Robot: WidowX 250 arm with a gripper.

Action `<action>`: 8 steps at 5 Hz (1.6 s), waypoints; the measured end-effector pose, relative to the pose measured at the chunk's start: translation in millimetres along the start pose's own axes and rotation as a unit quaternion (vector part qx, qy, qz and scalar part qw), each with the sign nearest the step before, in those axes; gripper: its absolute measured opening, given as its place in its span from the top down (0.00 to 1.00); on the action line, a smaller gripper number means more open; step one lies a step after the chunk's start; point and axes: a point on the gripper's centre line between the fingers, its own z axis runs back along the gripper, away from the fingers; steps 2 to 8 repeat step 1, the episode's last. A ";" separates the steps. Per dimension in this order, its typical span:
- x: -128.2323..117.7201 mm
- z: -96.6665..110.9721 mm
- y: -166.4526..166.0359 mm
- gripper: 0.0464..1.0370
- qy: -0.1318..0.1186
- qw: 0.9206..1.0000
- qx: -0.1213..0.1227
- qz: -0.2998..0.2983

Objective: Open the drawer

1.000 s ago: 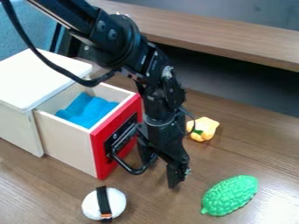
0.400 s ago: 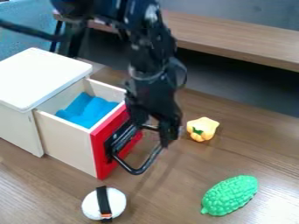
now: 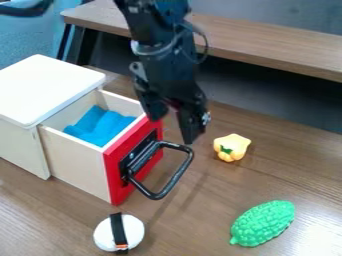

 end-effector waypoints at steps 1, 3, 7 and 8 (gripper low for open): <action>1.3 14.8 -5.1 0.04 -0.019 1.000 -0.010 -0.003; 1.3 14.8 -5.1 0.04 -0.019 1.000 -0.010 -0.003; 1.3 14.8 -5.1 0.04 -0.019 1.000 -0.010 -0.003; 1.3 14.8 -5.1 0.04 -0.019 1.000 -0.010 -0.003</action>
